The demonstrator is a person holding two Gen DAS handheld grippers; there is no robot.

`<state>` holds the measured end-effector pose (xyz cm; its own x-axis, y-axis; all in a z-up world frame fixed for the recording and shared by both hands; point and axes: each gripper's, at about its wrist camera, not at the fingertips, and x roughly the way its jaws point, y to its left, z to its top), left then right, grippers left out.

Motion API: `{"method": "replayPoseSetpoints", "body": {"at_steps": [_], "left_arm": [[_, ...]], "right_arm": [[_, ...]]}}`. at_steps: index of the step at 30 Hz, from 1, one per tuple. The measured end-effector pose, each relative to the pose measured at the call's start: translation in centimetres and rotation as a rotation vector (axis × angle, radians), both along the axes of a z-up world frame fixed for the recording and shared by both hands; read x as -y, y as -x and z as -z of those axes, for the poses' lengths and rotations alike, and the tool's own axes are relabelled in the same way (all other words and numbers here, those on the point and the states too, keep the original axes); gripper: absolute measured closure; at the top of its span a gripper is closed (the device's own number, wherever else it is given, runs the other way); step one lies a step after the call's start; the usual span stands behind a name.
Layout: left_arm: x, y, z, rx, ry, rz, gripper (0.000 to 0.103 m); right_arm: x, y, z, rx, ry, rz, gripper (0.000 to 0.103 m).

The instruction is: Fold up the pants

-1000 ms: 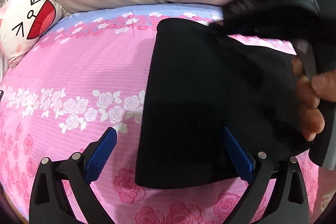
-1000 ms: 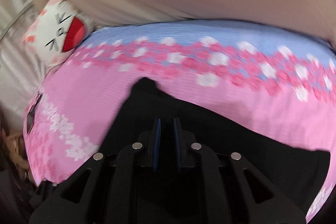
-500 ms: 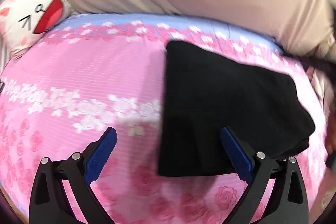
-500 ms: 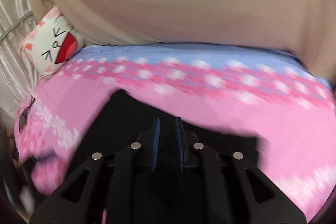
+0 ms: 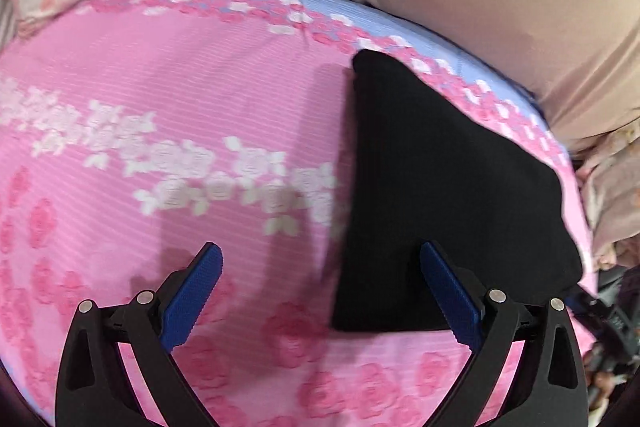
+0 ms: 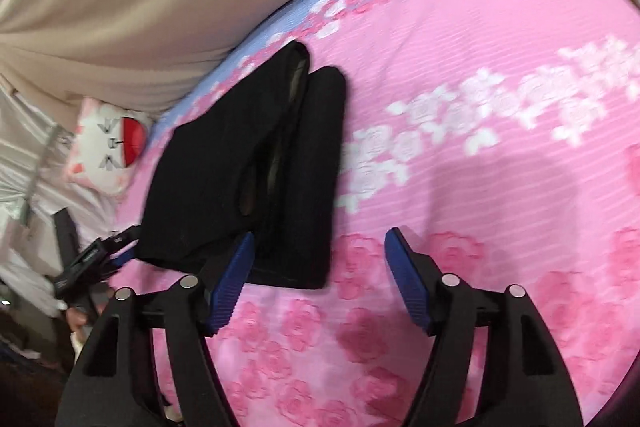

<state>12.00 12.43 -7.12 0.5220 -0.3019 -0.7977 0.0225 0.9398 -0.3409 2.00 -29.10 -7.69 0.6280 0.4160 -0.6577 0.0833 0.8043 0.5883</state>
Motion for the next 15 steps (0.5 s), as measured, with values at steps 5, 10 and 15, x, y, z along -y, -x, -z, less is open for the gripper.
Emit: {"method": "replayPoseSetpoints", "body": {"at_steps": [5, 10, 15], "left_arm": [[1.6, -0.9, 0.6, -0.060, 0.104, 0.087, 0.006], [3.2, -1.6, 1.5, -0.097, 0.100, 0.106, 0.005], [4.5, -2.3, 1.7, -0.084, 0.054, 0.117, 0.006]], "right_arm": [[-1.1, -0.9, 0.5, 0.018, -0.145, -0.049, 0.022], [-2.8, -2.0, 0.3, 0.011, -0.151, -0.059, 0.014], [-4.0, -3.3, 0.1, -0.003, -0.114, -0.035, 0.014]]}}
